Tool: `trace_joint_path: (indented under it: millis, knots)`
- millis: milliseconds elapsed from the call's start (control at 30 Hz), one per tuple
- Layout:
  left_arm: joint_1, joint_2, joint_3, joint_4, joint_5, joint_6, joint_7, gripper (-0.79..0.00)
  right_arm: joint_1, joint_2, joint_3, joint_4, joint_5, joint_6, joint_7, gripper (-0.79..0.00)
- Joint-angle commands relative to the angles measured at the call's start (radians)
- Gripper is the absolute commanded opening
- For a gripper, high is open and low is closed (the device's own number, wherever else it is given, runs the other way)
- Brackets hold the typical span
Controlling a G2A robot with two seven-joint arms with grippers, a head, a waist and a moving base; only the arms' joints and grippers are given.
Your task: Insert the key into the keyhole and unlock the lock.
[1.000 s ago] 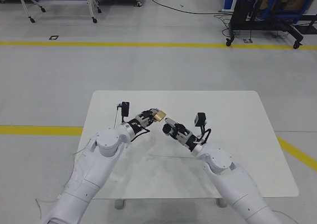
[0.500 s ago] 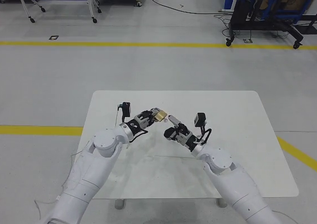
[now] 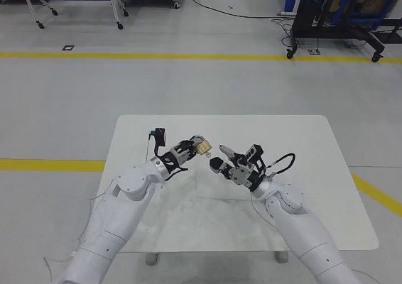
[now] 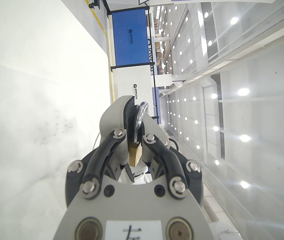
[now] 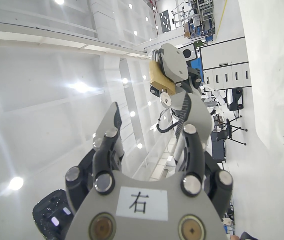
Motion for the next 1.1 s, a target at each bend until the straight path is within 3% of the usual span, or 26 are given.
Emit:
trace_joint_path:
  millis: [0, 100, 400, 500, 533, 567, 833, 1067]
  knots:
    - [0.002, 0.0, 0.001, -0.004, 0.01, -0.002, 0.004, -0.785, 0.006, -0.002, -0.008, 0.004, -0.001, 0.009, 0.001, -0.594]
    - [0.005, 0.0, 0.001, -0.009, 0.015, -0.001, 0.003, -0.785, 0.017, -0.006, -0.022, 0.016, -0.007, 0.014, -0.011, -0.628]
    - [0.007, 0.001, 0.001, -0.013, 0.025, 0.005, 0.0, -0.785, 0.034, -0.014, -0.037, 0.041, -0.018, 0.008, -0.037, -0.6]
    - [0.007, 0.0, 0.003, -0.014, 0.03, 0.005, 0.001, -0.785, 0.034, -0.015, -0.038, 0.043, -0.02, 0.005, -0.042, -0.64]
    - [0.007, 0.0, 0.004, -0.015, 0.031, 0.005, 0.001, -0.785, 0.034, -0.016, -0.037, 0.043, -0.019, 0.003, -0.044, -0.686]
    - [0.007, 0.0, 0.004, -0.015, 0.032, 0.004, 0.001, -0.785, 0.034, -0.016, -0.038, 0.043, -0.018, 0.001, -0.044, -0.785]
    - [0.009, 0.0, 0.007, -0.019, 0.048, -0.008, 0.0, -0.785, 0.034, -0.022, -0.035, 0.056, 0.019, 0.005, -0.035, -0.785]
    - [0.014, 0.001, 0.009, -0.028, 0.07, -0.051, -0.008, -0.785, 0.035, -0.027, -0.015, 0.081, 0.146, 0.055, 0.025, -0.785]
